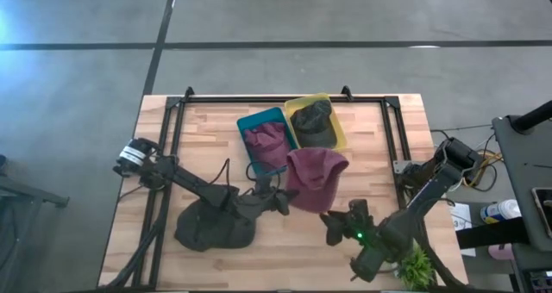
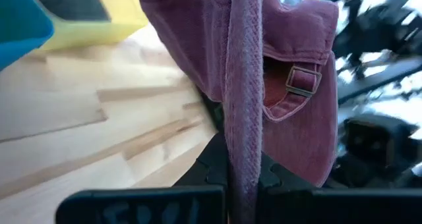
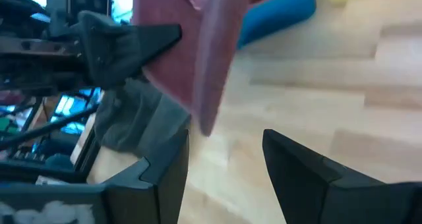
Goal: Pick & Place hat
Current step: Put the red cap into the blue bin
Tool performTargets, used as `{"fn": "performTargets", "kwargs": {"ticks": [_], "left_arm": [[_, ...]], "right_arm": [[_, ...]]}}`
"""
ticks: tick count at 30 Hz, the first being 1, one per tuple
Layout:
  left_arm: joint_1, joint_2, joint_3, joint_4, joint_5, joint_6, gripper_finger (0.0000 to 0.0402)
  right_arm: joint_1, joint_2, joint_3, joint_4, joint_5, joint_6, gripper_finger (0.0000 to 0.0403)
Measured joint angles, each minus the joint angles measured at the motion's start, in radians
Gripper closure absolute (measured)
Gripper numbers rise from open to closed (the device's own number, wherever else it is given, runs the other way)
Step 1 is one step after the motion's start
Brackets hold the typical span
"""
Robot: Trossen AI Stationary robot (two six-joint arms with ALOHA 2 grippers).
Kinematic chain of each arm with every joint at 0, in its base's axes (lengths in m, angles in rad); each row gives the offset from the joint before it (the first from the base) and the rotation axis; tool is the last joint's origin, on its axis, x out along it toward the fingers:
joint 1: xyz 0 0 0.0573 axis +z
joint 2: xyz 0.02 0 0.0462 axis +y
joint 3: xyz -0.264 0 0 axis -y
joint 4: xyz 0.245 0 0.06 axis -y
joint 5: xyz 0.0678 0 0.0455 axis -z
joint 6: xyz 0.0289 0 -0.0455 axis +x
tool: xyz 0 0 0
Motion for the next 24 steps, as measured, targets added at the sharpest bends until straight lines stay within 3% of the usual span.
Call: {"fn": "performTargets", "kwargs": {"ticks": [13,18,24], "left_arm": [[0.037,0.000,0.000,0.216,-0.011,0.010,0.0392],[0.072,0.000,0.000,0.226,0.074,0.000,0.0392],[0.092,-0.005,0.000,0.230,0.103,0.055,0.0392]], "right_arm": [[-0.104,-0.007,0.000,0.009,0.168,-0.088,0.0228],[-0.132,-0.041,0.000,0.008,0.216,-0.166,0.0274],[-0.175,-0.095,0.000,0.000,0.215,-0.324,0.0360]]}}
